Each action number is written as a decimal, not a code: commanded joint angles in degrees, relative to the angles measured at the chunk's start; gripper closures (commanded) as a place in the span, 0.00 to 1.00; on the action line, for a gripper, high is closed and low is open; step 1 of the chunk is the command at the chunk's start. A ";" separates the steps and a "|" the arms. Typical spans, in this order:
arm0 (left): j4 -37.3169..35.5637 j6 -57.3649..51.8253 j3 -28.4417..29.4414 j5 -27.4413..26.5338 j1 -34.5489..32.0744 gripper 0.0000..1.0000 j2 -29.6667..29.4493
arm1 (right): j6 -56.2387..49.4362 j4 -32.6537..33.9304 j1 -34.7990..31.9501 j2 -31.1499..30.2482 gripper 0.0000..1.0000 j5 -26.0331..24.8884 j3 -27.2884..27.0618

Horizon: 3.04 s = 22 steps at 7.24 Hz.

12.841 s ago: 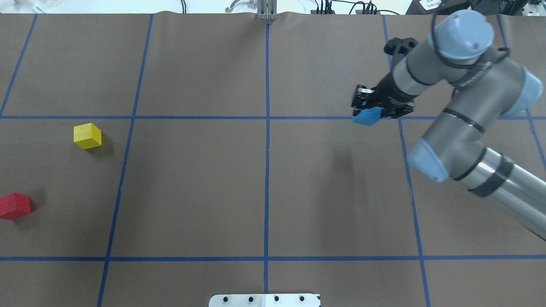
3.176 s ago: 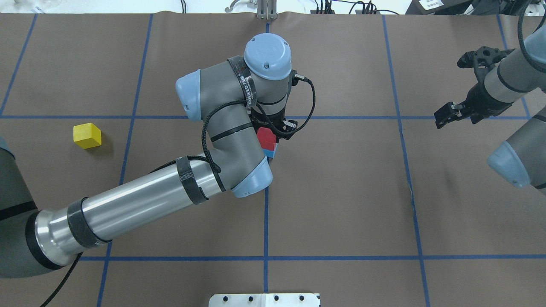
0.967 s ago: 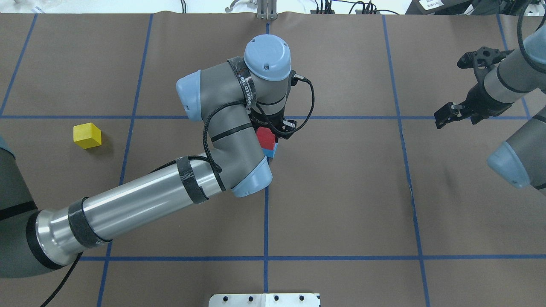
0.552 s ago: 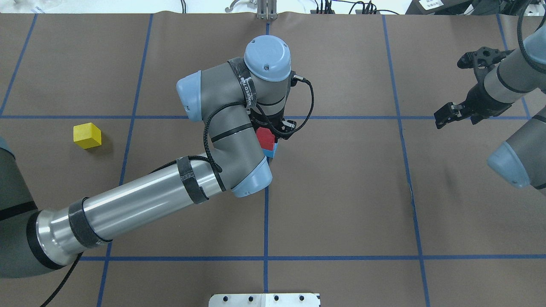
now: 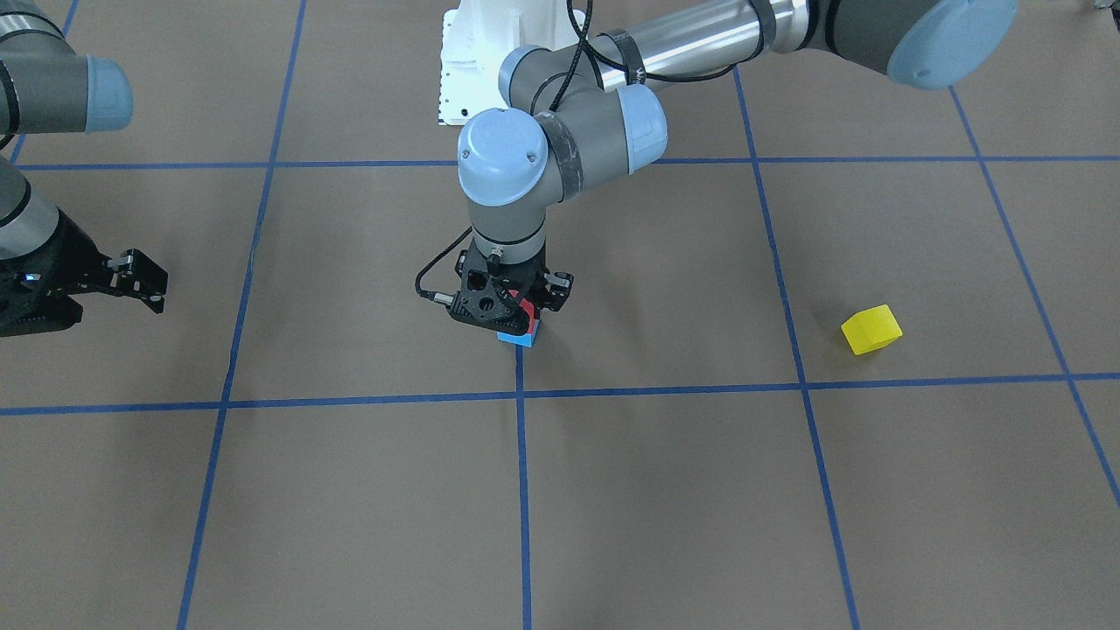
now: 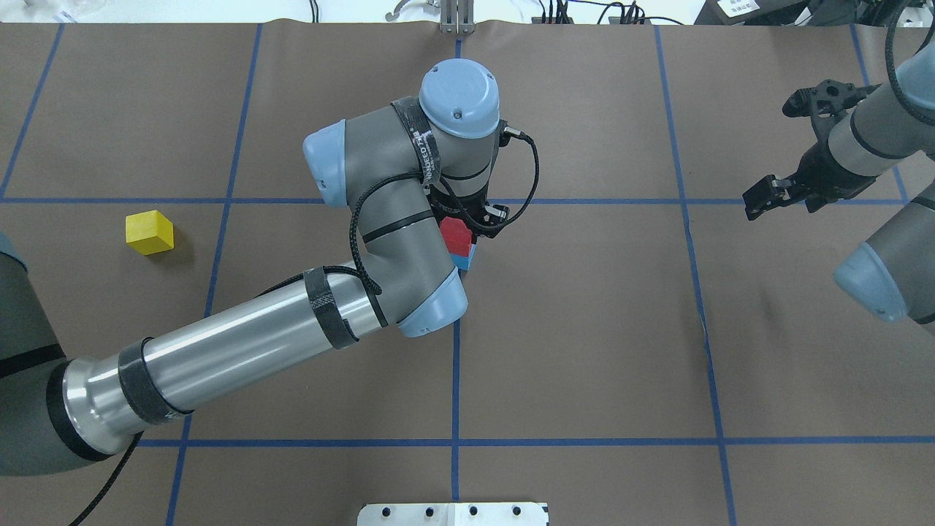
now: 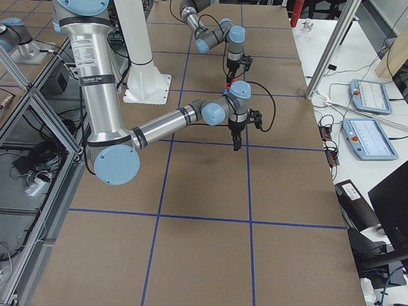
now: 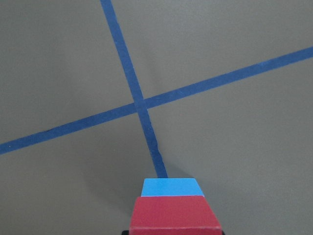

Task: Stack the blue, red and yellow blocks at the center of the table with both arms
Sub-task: 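Lower the red cube onto the blue cube with the left gripper, then open the left gripper and lift it off the red cube, then grasp the yellow cube with the left gripper and lift it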

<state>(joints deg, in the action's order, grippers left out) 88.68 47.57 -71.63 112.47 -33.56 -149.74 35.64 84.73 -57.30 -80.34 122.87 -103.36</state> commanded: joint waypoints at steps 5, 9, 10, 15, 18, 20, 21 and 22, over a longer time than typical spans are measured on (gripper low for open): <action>0.00 1.47 -0.17 -0.85 0.43 0.01 -0.11 | 0.05 0.00 0.00 0.01 0.00 0.09 -0.09; -8.90 2.97 -10.14 -0.41 -1.40 0.01 1.02 | 0.13 0.00 -0.09 0.01 0.00 0.09 -0.17; -14.10 2.18 -18.46 -0.15 -3.25 0.01 6.25 | 0.22 0.00 -0.09 0.09 0.00 0.00 -0.26; 2.35 -6.30 -34.12 4.24 -17.55 0.01 46.75 | 0.31 -0.09 0.00 0.01 0.00 -0.44 0.00; 20.72 7.70 -23.92 6.62 -18.91 0.01 50.78 | 0.22 -0.18 0.09 0.80 0.00 -0.53 0.88; 20.92 10.34 -22.07 6.62 -18.47 0.01 50.43 | 0.22 -0.18 0.09 0.89 0.00 -0.53 0.70; 20.92 10.52 -21.89 6.62 -18.47 0.01 49.99 | 0.22 -0.18 0.09 0.89 0.00 -0.53 0.62; 20.92 11.31 -20.49 6.62 -18.47 0.01 48.68 | 0.31 -0.18 0.00 0.89 0.00 -0.53 0.27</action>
<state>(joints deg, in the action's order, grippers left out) 109.53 57.99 -93.43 119.09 -52.07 -99.89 35.88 84.55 -57.23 -79.46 122.34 -102.78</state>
